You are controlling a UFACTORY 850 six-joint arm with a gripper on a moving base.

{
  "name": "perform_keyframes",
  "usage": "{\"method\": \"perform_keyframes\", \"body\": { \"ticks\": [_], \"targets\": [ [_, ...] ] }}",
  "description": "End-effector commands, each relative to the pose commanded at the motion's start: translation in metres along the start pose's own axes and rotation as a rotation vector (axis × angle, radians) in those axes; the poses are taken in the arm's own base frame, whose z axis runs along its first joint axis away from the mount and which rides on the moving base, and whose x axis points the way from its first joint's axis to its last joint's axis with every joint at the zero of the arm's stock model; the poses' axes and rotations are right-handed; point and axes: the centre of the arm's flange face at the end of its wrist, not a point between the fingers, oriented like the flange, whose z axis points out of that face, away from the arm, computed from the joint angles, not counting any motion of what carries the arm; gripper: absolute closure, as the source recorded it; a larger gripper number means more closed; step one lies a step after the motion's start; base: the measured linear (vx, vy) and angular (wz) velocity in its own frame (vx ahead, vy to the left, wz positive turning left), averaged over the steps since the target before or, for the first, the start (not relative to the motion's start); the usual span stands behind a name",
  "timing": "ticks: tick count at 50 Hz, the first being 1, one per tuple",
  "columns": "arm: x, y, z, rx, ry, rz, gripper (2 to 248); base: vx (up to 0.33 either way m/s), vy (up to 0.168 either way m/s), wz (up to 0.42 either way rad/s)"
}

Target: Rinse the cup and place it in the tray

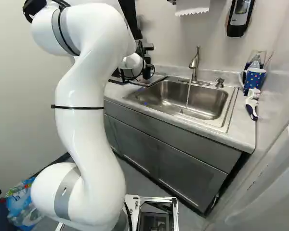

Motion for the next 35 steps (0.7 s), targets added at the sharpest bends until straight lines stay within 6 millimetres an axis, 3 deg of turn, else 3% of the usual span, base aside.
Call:
{"method": "perform_keyframes", "body": {
  "ticks": [19, 20, 24, 25, 29, 30, 35],
  "targets": [
    [-0.0076, 0.0003, 0.0036, -0.001, -0.013, 0.0, 123, 0.0, 0.0, 0.0],
    [-0.0076, 0.0003, 0.0036, -0.001, -0.013, 0.0, 97, 0.0, 0.0, 0.0],
    [-0.0076, 0.0003, 0.0036, -0.001, -0.013, 0.0, 97, 0.0, 0.0, 0.0],
    [-0.0076, 0.0003, 0.0036, -0.001, -0.013, 0.0, 63, 0.0, 0.0, 0.0],
    [-0.0076, 0.0003, 0.0036, -0.001, -0.013, 0.0, 63, 0.0, 0.0, 0.0],
    [-0.0076, 0.0003, 0.0036, -0.001, -0.013, 0.0, 29, 0.0, 0.0, 0.0],
    [-0.0076, 0.0003, 0.0036, -0.001, -0.013, 0.0, 29, 0.0, 0.0, 0.0]
  ]
}}
